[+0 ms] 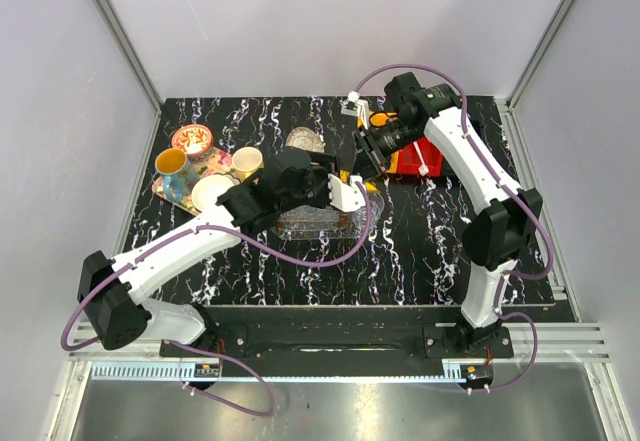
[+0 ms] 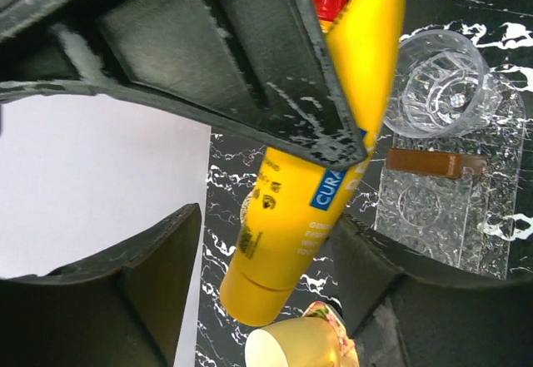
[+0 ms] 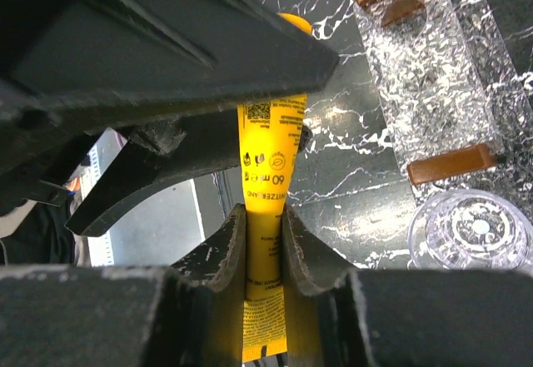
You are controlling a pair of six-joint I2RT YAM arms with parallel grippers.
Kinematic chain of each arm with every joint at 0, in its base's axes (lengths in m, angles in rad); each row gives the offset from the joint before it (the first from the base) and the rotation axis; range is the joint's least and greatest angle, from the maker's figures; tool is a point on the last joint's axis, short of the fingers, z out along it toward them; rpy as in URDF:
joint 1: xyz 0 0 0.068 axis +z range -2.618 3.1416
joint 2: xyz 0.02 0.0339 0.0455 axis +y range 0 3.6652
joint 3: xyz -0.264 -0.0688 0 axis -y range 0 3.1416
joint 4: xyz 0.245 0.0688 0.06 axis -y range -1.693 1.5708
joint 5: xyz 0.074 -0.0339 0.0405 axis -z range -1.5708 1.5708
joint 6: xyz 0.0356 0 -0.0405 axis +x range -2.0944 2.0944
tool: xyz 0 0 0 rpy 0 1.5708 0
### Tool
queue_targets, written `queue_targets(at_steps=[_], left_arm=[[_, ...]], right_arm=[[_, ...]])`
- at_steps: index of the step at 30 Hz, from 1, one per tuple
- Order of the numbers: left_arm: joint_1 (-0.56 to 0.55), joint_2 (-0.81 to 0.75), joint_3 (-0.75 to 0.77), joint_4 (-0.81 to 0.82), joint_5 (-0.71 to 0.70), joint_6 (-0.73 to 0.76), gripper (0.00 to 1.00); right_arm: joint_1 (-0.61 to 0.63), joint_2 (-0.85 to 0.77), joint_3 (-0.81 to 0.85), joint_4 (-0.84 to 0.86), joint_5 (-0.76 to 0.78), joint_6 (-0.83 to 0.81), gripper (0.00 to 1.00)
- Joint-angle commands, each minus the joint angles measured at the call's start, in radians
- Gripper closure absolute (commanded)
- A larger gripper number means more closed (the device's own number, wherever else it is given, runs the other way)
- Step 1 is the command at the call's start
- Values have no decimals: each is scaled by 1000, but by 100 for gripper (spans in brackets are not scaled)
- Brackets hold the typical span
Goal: Prepare toiletry sets of a toothbrush and toothpaste on the tray
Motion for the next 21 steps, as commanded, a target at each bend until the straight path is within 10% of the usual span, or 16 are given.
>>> queue_targets(at_steps=[1,17,21], left_arm=[[-6,4,-8,67,-12,14,38],[-10,-24,-72,108,-7,-43,100],[-9,-59,-104,111,-7,-72,100]], right_arm=[[13,-50,1,-151,-57,-14,95],[13,-81,1,-145,-40,-9,73],[11,-93,24,-130,4,18,62]])
